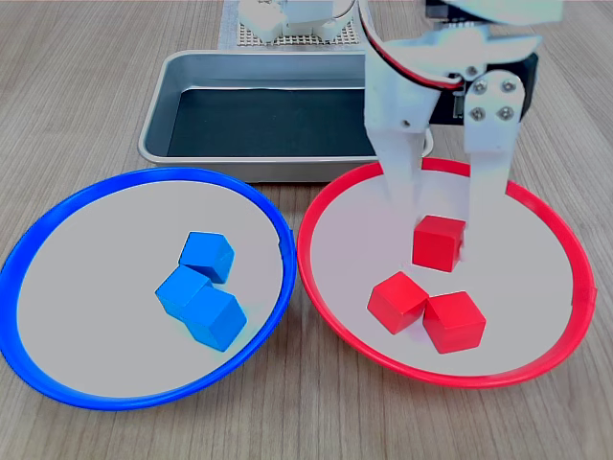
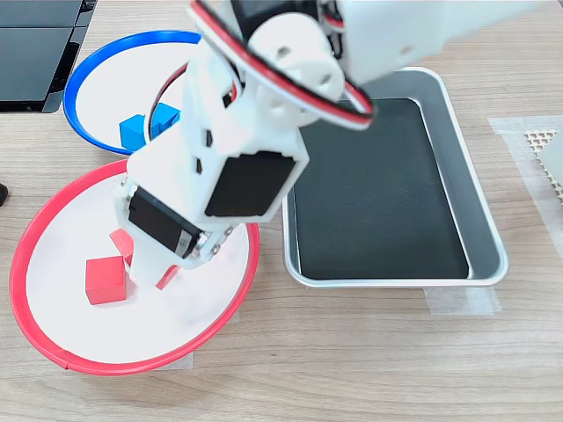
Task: Relocate any red block in the blue dish to the red dish, correcting any misplacement.
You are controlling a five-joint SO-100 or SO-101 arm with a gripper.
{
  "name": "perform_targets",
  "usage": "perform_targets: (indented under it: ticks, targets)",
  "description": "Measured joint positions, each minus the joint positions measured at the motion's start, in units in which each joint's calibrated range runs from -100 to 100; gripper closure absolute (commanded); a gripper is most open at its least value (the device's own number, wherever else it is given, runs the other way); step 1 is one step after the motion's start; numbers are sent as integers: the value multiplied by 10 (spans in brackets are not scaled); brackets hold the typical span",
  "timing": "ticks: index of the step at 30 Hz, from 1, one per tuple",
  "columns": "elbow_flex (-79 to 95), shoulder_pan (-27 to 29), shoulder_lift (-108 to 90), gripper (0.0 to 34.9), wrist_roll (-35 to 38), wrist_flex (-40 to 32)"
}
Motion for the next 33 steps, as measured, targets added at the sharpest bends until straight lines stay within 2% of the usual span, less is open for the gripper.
perform_targets:
  ticks: [12,15,19,22,33]
  targets:
    - [-5,-10,37,337,0,0]
    - [-12,-10,40,313,0,0]
    - [-21,-9,45,254,-1,0]
    - [-30,-9,50,226,-1,1]
    - [-54,-7,48,231,-3,17]
